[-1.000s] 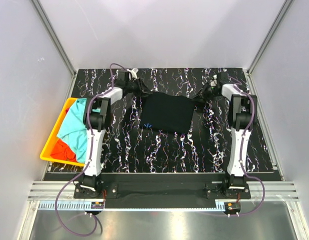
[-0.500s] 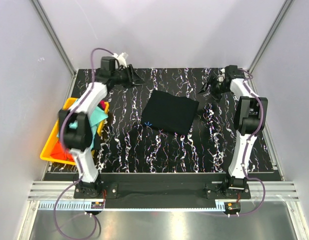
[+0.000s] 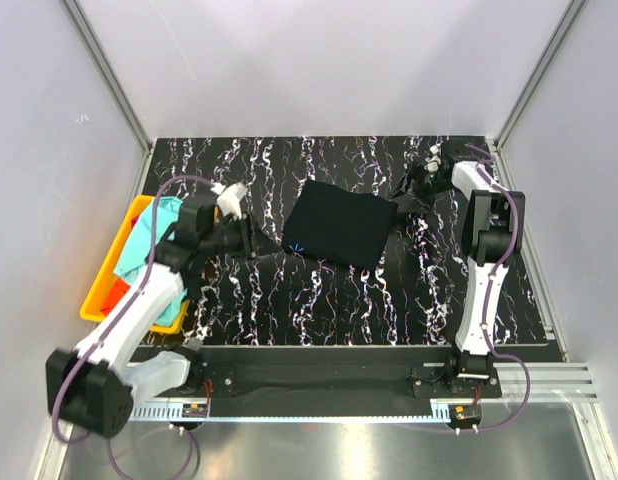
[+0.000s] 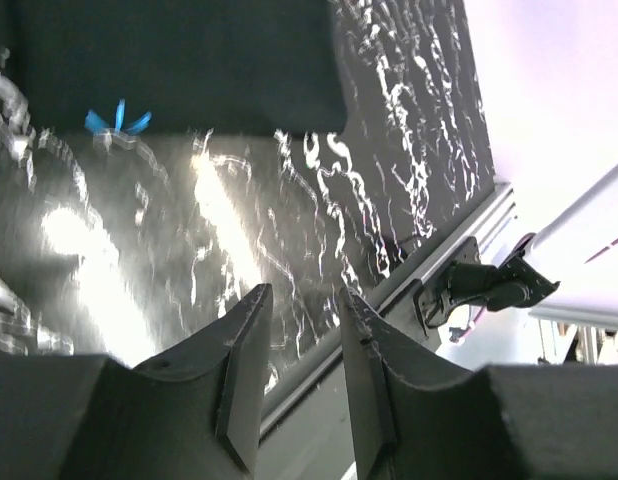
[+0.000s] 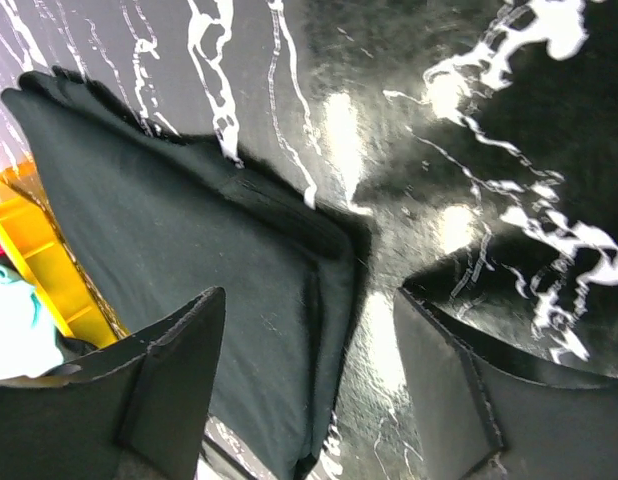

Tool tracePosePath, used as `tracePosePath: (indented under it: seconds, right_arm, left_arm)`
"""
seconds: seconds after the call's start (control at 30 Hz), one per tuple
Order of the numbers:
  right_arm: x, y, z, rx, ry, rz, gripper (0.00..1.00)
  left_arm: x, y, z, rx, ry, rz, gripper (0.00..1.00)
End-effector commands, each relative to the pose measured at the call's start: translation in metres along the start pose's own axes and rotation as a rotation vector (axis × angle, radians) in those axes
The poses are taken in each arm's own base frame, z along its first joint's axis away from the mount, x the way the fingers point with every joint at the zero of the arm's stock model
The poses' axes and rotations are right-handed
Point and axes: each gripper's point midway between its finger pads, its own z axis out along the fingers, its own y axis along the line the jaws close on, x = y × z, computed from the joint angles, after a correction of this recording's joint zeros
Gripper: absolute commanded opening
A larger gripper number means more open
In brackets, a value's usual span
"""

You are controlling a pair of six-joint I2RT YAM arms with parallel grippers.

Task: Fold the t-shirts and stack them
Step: Neatly place the folded tshirt to the corner

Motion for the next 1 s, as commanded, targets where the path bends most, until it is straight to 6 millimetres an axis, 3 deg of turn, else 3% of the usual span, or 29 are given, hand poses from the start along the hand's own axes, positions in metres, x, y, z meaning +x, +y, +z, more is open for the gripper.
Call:
tracePosePath:
  seconds: [0.0,0.13,0.37,0.43,0.53,0.57,0.6,0.77,0.83,0.97]
  right_arm:
    - [0.003,0.002,0.015,-0.032,0.005,-0.045,0.74]
    - [0.005,0.003,0.028,-0.069,0.013,-0.037,0.68]
    - [0.007,0.006,0.025,-0.066,-0.007,-0.016,0.36]
    - [0.009,0.003,0.026,-0.055,-0.005,-0.010,0.14]
    - [0.013,0.001,0.027,-0.051,0.004,0.013,0.00]
    - [0.013,0.000,0.025,-0.035,-0.006,0.029,0.00]
    - [0.014,0.001,0.017,-0.015,-0.027,0.038,0.00]
    - [0.021,-0.032,-0.023,0.226,-0.179,0.231,0.00]
    - [0.041,-0.045,-0.048,0.313,-0.226,0.310,0.00]
    - [0.068,-0.096,-0.098,0.520,-0.396,0.518,0.00]
  left_arm:
    - [-0.008,-0.016,-0.029,-0.008,-0.125,0.012,0.37]
    - [0.005,-0.029,-0.054,0.015,-0.178,-0.023,0.36]
    - [0.032,-0.035,-0.087,0.004,-0.226,-0.083,0.35]
    - [0.038,-0.036,-0.094,0.007,-0.235,-0.078,0.35]
    - [0.048,-0.039,-0.099,0.019,-0.211,-0.078,0.35]
    - [0.050,-0.042,-0.101,0.032,-0.204,-0.070,0.35]
    - [0.050,-0.046,-0.104,0.044,-0.205,-0.057,0.35]
    - [0.067,-0.051,-0.110,0.064,-0.116,0.032,0.34]
    - [0.070,-0.057,-0.114,0.076,-0.083,0.050,0.34]
    - [0.073,-0.065,-0.121,0.122,-0.075,0.149,0.34]
